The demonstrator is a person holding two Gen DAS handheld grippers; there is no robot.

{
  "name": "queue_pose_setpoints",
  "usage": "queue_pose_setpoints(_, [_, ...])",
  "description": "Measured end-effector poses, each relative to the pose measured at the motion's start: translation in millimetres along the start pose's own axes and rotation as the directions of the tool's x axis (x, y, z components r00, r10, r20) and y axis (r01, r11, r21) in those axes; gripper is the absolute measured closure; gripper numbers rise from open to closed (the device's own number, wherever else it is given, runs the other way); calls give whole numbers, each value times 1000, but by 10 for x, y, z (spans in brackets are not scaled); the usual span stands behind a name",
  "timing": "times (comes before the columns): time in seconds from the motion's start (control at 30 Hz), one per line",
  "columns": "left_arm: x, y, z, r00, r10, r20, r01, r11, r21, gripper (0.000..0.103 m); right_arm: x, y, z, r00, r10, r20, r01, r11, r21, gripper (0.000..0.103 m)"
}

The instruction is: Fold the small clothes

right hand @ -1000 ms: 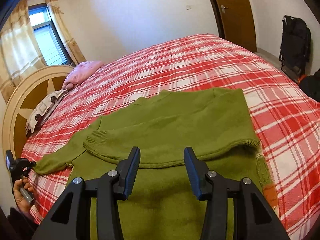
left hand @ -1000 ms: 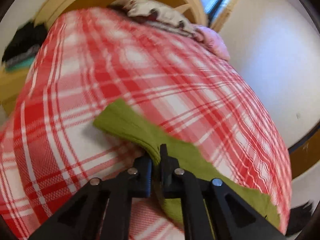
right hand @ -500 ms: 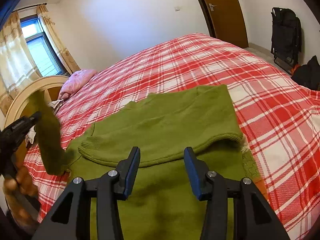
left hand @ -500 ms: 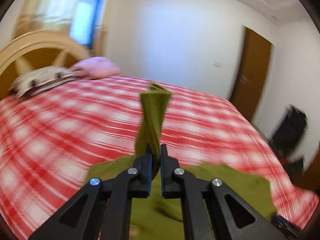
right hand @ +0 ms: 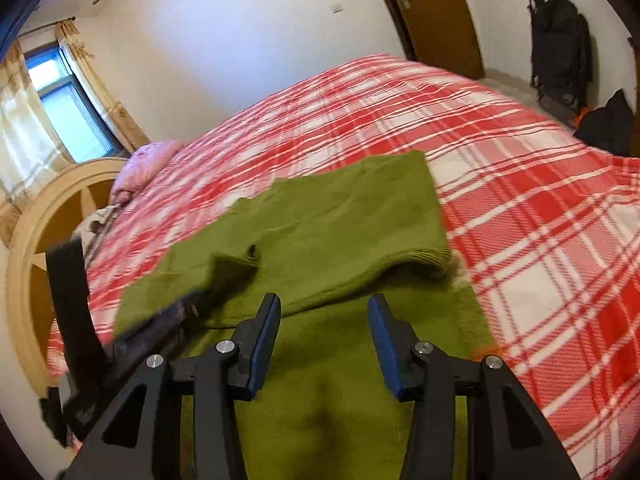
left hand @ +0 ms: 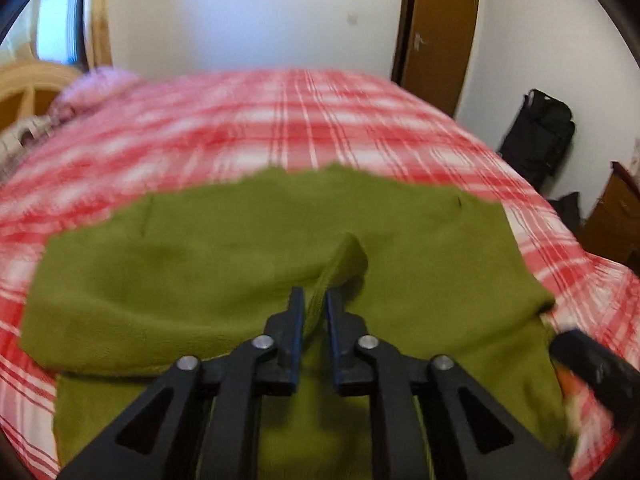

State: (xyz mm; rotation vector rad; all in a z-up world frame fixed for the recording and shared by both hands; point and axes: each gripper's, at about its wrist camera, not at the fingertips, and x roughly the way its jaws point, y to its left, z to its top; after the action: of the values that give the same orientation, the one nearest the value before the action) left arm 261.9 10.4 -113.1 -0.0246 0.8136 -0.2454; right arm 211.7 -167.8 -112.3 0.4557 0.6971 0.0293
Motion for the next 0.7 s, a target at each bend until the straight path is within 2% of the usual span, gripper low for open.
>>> queue_pose_setpoints(0.03, [-39, 37, -35, 1000, -25, -17, 25, 1000, -4, 73, 15, -3, 43, 999, 43, -8, -43, 999, 18, 56])
queue_pose_setpoints(0.07, [-158, 127, -85, 1000, -25, -7, 25, 1000, -12, 56, 44, -6, 101, 996, 84, -16, -83, 996, 41, 56])
queue_pose_setpoints(0.1, [-195, 95, -154, 1000, 1, 16, -1, 1000, -11, 41, 84, -5, 170, 992, 125, -25, -123, 990, 69, 47])
queue_pose_setpoints(0.17, [-460, 219, -281, 995, 58, 82, -58, 998, -8, 28, 220, 41, 300, 978, 204, -37, -199, 975, 98, 27])
queue_pose_setpoints(0.23, [-596, 369, -344, 991, 83, 104, -81, 996, -29, 27, 389, 159, 384, 973, 224, -51, -220, 973, 70, 26])
queue_pose_setpoints(0.33, [-683, 649, -457, 983, 156, 94, -148, 985, -86, 27, 804, 460, 397, 968, 213, -134, -220, 975, -38, 26])
queue_pose_setpoints(0.47, [-600, 968, -557, 977, 212, 17, -205, 962, -181, 27, 1298, 808, 229, 980, 60, -192, -100, 973, -208, 26])
queue_pose_setpoints(0.53, [-576, 1037, -588, 973, 229, 0, -224, 953, -206, 27, 1447, 871, 143, 979, -1, -205, -49, 970, -239, 26])
queue_pose_setpoints(0.57, [-554, 1057, -598, 972, 236, -7, -232, 949, -215, 27, 1441, 914, 111, 985, -17, -170, -30, 962, -270, 30])
queue_pose_setpoints(0.6, [-537, 1080, -614, 971, 240, -14, -237, 946, -223, 27, 1446, 949, 101, 987, -25, -157, -24, 954, -299, 52])
queue_pose_setpoints(0.7, [-508, 1153, -674, 971, 237, -34, -237, 937, -258, 27, 1463, 1071, 43, 987, -71, -146, 7, 915, -402, 84])
